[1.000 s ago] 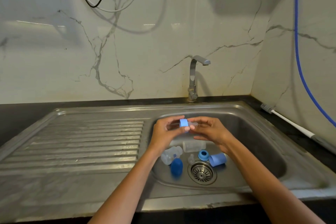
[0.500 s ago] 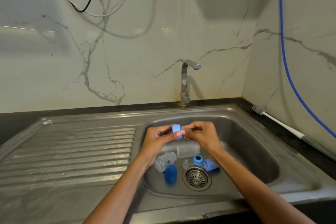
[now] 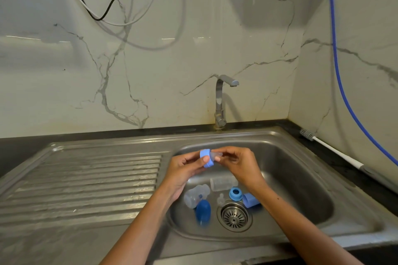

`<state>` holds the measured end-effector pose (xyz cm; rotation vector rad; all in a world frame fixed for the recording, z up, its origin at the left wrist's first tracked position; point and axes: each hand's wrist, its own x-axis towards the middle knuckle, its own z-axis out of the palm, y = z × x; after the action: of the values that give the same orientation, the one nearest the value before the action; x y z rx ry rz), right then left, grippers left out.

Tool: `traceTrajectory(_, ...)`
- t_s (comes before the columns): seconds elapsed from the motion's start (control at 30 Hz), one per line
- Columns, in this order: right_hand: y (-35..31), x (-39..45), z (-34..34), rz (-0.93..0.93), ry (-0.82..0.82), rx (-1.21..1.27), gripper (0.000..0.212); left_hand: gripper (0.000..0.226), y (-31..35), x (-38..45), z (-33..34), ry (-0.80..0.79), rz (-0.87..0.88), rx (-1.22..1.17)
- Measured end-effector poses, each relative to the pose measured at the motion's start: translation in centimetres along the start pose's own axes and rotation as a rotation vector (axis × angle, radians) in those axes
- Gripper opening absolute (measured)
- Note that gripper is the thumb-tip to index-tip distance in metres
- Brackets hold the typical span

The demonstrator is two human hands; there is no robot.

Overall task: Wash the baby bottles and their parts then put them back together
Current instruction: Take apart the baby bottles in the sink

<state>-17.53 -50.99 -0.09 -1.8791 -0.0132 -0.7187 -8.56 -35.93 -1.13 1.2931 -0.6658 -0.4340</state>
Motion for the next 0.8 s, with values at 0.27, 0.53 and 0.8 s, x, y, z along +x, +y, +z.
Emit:
traceTrajectory(0.27,0.7,-1.1,3.1,0.162,0.187,0.074,0.042,0.035,0.4,0.1,1.0,-0.001,0.051,-0.095)
traceTrajectory(0.53,-0.1,0.0,1.0,0.033,0.077,-0.08,0.025,0.038,0.6,0.3,-0.5,-0.002,0.048,-0.036)
traceTrajectory(0.8,-0.3,0.1,-0.3,0.073,-0.04,0.124,0.012,0.035,0.5,0.0,-0.3,-0.024,0.089,0.092)
